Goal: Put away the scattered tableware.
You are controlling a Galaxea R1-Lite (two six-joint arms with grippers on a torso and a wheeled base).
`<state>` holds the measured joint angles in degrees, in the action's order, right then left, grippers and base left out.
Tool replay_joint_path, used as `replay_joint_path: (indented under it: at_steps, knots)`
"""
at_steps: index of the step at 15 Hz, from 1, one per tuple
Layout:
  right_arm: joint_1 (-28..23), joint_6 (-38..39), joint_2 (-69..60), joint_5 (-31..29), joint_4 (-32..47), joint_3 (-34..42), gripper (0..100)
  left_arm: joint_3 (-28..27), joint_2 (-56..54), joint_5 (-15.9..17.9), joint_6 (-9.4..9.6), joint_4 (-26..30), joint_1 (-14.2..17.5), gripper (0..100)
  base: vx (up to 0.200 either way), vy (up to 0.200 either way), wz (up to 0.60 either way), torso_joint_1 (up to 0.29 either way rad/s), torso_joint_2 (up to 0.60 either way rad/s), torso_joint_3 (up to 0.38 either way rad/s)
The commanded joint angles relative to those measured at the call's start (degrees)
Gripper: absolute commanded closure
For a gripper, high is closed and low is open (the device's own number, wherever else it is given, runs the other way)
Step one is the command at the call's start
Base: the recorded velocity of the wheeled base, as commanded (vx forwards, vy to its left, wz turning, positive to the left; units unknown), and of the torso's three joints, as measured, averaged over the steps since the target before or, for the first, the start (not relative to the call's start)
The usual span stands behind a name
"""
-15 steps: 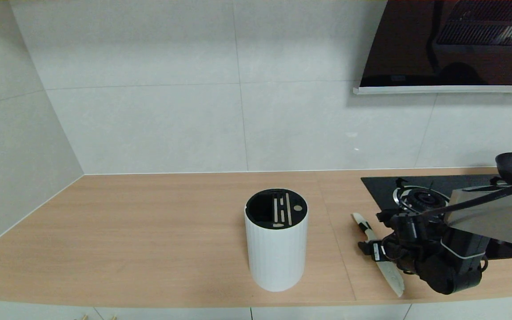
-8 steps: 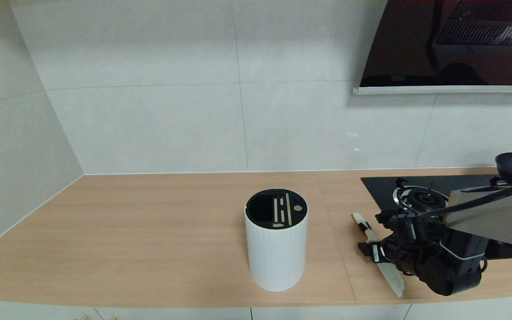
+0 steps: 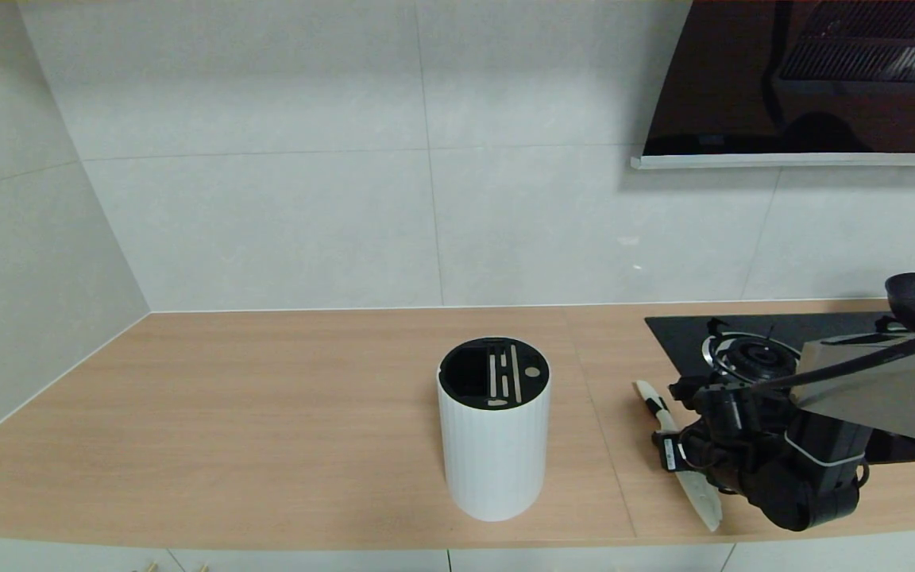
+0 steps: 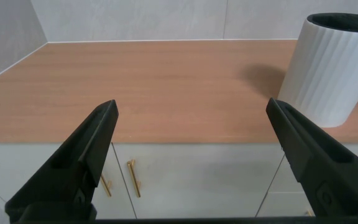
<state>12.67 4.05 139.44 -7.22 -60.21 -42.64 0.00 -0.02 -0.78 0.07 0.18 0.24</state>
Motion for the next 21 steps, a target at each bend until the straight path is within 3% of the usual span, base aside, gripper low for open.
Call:
replay_joint_path:
  at_steps: [1, 5, 8, 15, 17, 18, 19, 21]
  knots:
    - [-0.01, 0.0, -0.22, 0.01, 0.09, 0.1, 100, 0.0, 0.02, -0.01, 0.01, -0.01, 0.02, 0, 0.0, 0.0, 0.0, 0.0, 0.0, 0.0]
    - [-0.01, 0.35, -4.44, 0.01, 0.0, 1.86, 100, 0.0, 0.02, -0.01, 0.19, -0.01, 0.02, 0, 0.0, 0.0, 0.0, 0.0, 0.0, 0.0]
    - [0.08, 1.4, -14.89, 0.01, 0.18, 5.2, 100, 0.0, 0.02, -0.01, 0.1, -0.01, 0.02, 0, 0.0, 0.0, 0.0, 0.0, 0.0, 0.0]
    - [3.59, 1.31, -27.29, 0.1, 0.8, 8.8, 100, -0.53, 0.02, 0.08, 0.45, -0.36, 0.02, 0, 0.0, 0.0, 0.0, 0.0, 0.0, 0.0]
    - [4.91, 1.31, -33.26, 0.1, 1.85, 8.63, 100, -3.25, 0.38, 2.71, 0.37, 1.49, -0.16, 0, 0.0, 0.0, 0.0, 0.0, 0.0, 0.0]
    - [5.53, 1.31, -37.83, 0.1, 5.89, 6.87, 100, -5.45, 3.72, 12.21, 0.54, 5.27, -1.56, 0, 0.0, 0.0, 0.0, 0.0, 0.0, 0.0]
    - [5.79, 1.23, -39.77, 0.19, 8.88, 4.59, 100, -7.65, 6.18, 17.57, 0.54, 5.53, -2.09, 0, 0.0, 0.0, 0.0, 0.0, 0.0, 0.0]
    - [8.25, 1.05, -43.46, 0.19, 16.09, -0.86, 100, -16.08, 15.58, 22.66, 0.45, 5.53, -2.09, 0, 0.0, 0.0, 0.0, 0.0, 0.0, 0.0]
